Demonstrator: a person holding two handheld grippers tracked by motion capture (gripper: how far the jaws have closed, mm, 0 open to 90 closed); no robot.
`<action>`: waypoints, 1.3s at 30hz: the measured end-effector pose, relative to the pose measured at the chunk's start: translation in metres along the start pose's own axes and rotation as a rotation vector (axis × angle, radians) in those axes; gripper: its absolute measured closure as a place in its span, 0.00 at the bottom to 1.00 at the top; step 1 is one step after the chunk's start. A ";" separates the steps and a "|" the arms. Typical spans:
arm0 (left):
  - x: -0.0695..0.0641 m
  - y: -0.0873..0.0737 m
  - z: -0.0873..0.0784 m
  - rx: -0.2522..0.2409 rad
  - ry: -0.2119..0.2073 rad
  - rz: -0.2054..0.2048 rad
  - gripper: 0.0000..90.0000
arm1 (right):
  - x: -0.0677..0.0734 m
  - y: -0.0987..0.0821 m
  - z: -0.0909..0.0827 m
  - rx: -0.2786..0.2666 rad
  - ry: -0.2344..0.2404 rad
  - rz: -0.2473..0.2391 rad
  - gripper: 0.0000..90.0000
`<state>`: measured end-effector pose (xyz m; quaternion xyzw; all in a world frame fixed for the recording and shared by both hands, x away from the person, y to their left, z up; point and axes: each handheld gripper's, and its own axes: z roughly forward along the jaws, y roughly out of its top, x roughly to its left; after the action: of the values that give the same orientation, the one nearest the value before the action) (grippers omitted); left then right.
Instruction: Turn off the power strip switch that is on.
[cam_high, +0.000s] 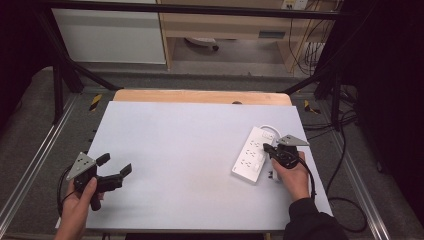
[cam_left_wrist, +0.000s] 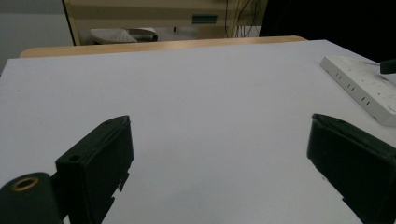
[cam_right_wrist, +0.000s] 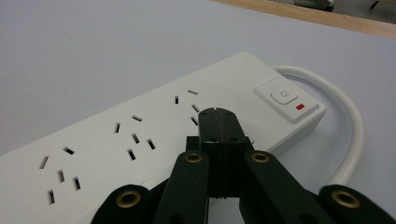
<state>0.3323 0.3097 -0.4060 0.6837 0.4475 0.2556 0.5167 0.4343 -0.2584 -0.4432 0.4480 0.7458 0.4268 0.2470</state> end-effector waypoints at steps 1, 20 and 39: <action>0.000 0.000 0.000 0.000 0.001 0.001 0.08 | 0.000 0.000 0.000 0.000 0.000 0.000 1.00; 0.000 0.000 0.000 0.004 -0.001 0.002 0.08 | 0.000 -0.001 0.002 0.009 0.004 0.000 1.00; 0.000 0.000 0.000 0.001 -0.001 0.005 0.08 | 0.000 -0.002 0.003 0.008 -0.001 0.003 1.00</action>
<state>0.3321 0.3093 -0.4059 0.6850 0.4459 0.2564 0.5160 0.4357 -0.2572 -0.4470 0.4502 0.7468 0.4238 0.2449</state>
